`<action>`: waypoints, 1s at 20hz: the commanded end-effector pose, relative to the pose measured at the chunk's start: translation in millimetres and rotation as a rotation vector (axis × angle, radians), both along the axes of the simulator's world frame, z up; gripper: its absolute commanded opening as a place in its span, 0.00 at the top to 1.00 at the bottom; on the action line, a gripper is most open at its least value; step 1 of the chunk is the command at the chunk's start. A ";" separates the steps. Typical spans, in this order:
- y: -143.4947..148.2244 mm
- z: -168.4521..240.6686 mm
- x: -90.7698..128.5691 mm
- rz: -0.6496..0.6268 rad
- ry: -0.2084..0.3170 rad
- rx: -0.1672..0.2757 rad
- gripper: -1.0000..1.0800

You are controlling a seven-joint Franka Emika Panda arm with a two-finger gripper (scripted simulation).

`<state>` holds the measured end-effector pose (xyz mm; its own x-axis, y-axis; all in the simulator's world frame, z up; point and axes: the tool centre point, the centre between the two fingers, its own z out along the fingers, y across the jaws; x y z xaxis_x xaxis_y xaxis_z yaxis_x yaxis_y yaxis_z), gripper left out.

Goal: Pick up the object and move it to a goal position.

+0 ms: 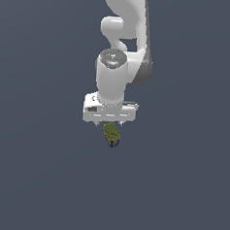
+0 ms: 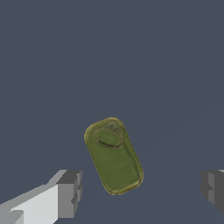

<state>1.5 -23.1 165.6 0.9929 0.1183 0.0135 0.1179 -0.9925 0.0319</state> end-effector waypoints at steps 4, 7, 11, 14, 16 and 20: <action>3.4 -17.4 -3.3 0.120 0.009 0.006 0.04; 5.8 -28.5 -5.6 0.199 0.014 0.010 0.04; 8.7 -40.4 -8.5 0.284 0.018 0.016 0.04; 10.4 -47.2 -10.2 0.334 0.020 0.020 0.04; 11.3 -50.7 -11.1 0.359 0.021 0.022 0.04; 12.6 -55.4 -12.4 0.394 0.023 0.025 0.04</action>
